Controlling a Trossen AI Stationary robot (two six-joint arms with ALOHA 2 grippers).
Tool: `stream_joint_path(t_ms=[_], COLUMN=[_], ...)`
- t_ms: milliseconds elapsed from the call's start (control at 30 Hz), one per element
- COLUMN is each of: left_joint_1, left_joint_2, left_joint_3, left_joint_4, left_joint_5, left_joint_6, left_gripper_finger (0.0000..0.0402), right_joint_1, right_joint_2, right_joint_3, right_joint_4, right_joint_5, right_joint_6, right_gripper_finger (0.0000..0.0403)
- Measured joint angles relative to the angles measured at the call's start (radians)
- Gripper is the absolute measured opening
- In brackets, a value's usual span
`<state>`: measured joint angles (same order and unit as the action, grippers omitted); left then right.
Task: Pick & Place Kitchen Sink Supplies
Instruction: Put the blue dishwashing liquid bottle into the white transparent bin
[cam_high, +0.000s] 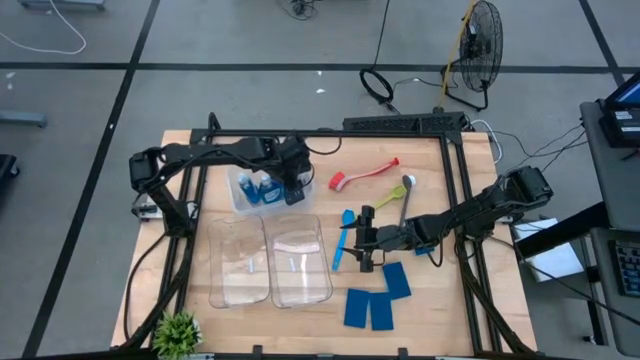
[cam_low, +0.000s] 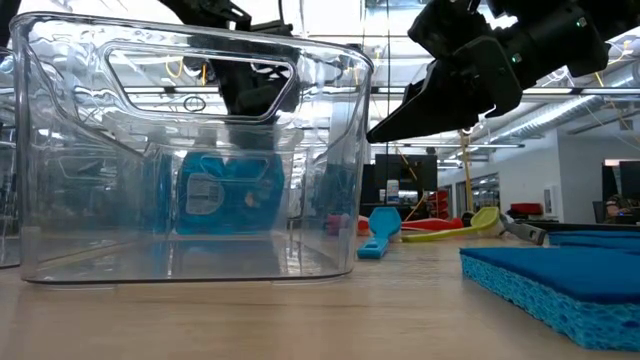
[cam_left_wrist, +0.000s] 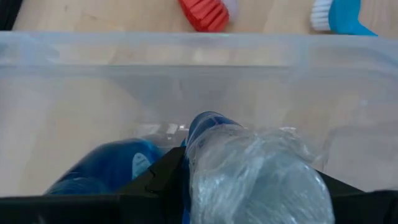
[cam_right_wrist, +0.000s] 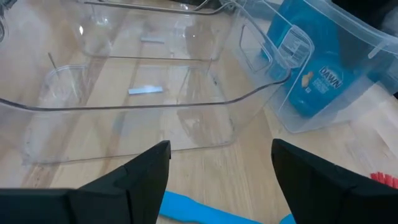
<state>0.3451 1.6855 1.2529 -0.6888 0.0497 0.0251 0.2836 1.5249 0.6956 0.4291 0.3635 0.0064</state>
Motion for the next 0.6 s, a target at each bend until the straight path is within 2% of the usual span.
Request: stream_joint_path(t_ms=[433, 500, 600], left_joint_1=[0.0, -0.002, -0.007], left_joint_2=[-0.002, -0.002, -0.002], left_joint_3=[-0.014, -0.014, -0.014], left_joint_4=[0.014, 0.014, 0.013], left_joint_5=[-0.001, -0.001, -0.016], left_joint_6=[-0.002, -0.009, -0.011], left_gripper_finger=[0.0173, 0.021, 0.0288], right_joint_1=[0.0, 0.0, 0.0], right_joint_2=[0.0, 0.0, 0.0], right_joint_3=[0.0, 0.0, 0.0], right_joint_4=[0.007, 0.007, 0.007], right_joint_5=[0.0, 0.0, 0.0], right_joint_6=[-0.002, -0.002, -0.002], right_gripper_finger=[0.0265, 0.0265, 0.0265])
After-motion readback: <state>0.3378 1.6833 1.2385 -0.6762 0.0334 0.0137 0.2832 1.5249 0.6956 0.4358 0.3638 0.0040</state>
